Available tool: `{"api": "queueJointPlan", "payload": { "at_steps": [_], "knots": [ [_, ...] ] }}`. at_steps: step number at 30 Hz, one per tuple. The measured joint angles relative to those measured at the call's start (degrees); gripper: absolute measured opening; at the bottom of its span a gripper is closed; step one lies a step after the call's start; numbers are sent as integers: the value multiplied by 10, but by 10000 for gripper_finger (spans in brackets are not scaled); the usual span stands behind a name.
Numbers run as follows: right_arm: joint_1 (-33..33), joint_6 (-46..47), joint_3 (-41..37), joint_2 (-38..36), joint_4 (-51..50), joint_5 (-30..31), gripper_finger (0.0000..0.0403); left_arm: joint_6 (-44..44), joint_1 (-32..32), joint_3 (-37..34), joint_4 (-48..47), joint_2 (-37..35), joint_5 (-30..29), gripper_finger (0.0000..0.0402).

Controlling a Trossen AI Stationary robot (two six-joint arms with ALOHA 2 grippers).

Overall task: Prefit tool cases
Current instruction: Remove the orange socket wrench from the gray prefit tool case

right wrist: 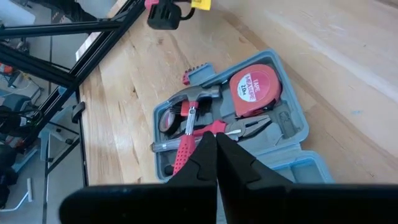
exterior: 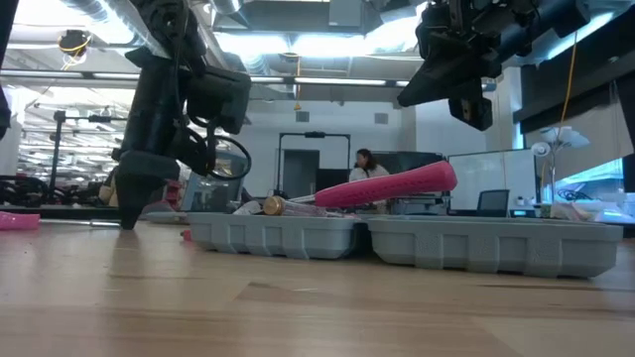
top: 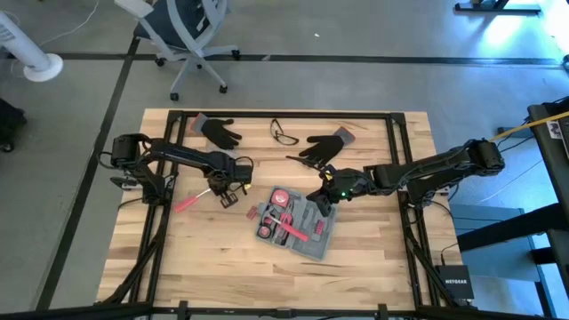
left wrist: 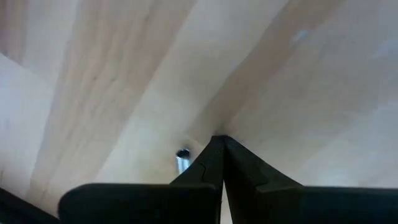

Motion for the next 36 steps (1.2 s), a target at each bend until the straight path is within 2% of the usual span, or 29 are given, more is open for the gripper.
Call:
{"api": "queueJointPlan", "payload": {
  "at_steps": [5, 36],
  "knots": [
    [0, 0, 0, 0, 0, 0, 1, 3, -3, -2, -8, 0, 7, 0],
    [0, 0, 0, 0, 0, 0, 1, 61, 88, -21, 1, 0, 7, 0]
  ]
}}
